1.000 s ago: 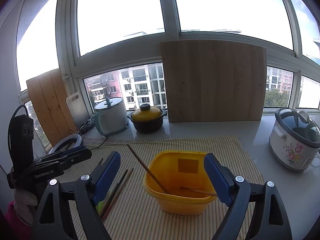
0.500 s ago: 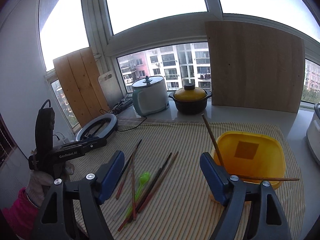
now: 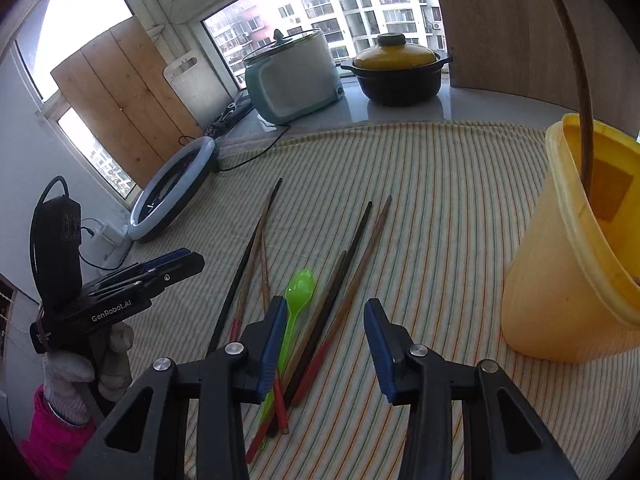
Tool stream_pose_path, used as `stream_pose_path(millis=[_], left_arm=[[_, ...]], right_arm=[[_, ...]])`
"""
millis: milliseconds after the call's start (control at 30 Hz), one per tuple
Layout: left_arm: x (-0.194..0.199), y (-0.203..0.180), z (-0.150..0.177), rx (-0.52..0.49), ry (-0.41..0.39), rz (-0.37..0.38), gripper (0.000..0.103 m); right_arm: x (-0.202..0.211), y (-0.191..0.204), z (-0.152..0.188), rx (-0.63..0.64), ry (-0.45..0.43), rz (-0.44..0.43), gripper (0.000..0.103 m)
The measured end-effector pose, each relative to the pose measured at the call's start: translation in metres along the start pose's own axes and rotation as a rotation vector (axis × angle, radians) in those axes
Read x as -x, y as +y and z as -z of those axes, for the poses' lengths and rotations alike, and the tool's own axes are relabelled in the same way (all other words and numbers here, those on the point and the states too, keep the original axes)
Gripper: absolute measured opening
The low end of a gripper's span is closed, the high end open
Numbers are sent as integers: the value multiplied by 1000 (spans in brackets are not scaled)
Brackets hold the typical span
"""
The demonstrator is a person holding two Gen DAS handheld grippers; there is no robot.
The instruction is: Organize utensils
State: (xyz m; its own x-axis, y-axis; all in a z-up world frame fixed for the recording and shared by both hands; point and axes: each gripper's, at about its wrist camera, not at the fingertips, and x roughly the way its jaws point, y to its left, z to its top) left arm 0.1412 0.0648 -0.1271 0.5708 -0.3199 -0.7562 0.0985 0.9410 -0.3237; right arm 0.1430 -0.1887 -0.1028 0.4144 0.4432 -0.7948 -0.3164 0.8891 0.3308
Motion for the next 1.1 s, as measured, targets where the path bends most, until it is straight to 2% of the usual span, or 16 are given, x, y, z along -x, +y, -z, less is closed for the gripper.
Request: stream_pose_path(millis=[300, 467, 567, 900, 1100], left_arm=[[-27, 5, 7, -14, 77, -15, 24], [-33, 2, 6, -32, 100, -23, 19], [-38, 4, 6, -33, 118, -24, 15], [-46, 3, 4, -46, 137, -32, 15], [-52, -6, -1, -98, 147, -83, 15]], right_arm=[[-49, -13, -16, -73, 119, 54, 26], [-66, -18, -21, -106, 150, 76, 20], [-74, -21, -24, -123, 163, 82, 19], [-85, -23, -28, -138, 177, 103, 16], [-89, -20, -32, -109, 190, 127, 15]])
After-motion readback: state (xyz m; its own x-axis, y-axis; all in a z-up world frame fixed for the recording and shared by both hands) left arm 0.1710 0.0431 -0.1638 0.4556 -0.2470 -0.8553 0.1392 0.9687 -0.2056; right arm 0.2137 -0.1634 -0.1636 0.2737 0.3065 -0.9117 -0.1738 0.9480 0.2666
